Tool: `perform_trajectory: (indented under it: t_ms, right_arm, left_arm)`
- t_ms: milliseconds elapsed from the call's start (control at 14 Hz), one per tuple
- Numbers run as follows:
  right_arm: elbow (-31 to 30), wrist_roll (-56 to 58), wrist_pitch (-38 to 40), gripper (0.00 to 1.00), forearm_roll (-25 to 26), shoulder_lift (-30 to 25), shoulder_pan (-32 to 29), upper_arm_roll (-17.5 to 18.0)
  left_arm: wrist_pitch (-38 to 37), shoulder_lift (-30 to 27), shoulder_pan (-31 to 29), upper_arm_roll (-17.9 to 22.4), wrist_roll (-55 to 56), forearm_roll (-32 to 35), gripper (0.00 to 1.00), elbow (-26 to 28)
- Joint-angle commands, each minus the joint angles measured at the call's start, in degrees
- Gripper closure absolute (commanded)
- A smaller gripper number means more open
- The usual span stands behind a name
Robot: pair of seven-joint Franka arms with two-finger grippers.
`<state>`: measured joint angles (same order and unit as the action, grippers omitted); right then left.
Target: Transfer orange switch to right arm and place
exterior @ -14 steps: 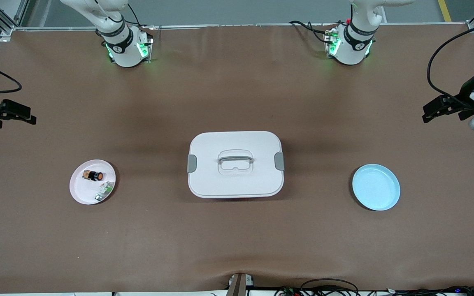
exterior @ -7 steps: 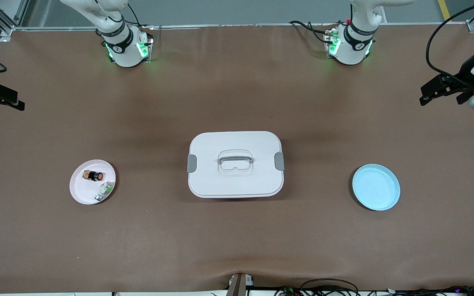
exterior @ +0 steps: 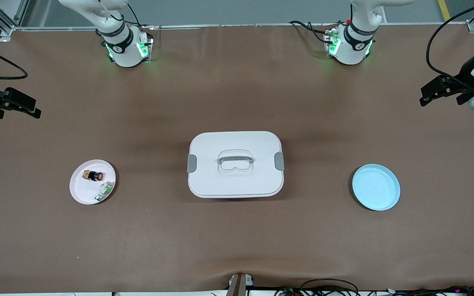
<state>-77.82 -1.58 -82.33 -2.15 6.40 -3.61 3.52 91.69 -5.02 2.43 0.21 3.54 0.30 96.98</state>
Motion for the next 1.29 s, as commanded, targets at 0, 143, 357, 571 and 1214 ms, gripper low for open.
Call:
perform_trajectory:
  t_ms: [0, 143, 357, 571, 1214]
  right_arm:
    - [-1.72, -0.89, -0.90, 0.00, -0.04, -1.04, -0.17, -0.01]
    - [-1.89, -0.89, 0.85, 0.00, -0.13, -1.57, -0.25, -0.01]
    - [-2.60, -0.89, 1.04, 0.00, -0.13, -1.83, -0.17, -0.27]
    - [-2.68, -0.89, 0.77, 0.00, -0.13, -1.83, -0.17, -0.53]
    - [-2.51, -0.80, -0.19, 0.00, -0.22, -2.10, 1.59, -3.52]
  left_arm:
    - [-1.07, 1.06, -0.32, -0.12, -0.20, -0.30, 0.00, -2.06]
    - [-1.07, 1.06, -0.23, -0.12, -0.20, -0.13, 0.00, -2.15]
    - [-1.07, 1.15, 0.03, -0.30, -0.29, -0.04, 0.00, -2.15]
    - [-1.07, 1.24, 0.21, -0.30, -0.29, 0.05, 0.00, -2.24]
    - [-1.07, 1.32, 0.03, -0.30, -0.99, -0.04, 0.00, -2.24]
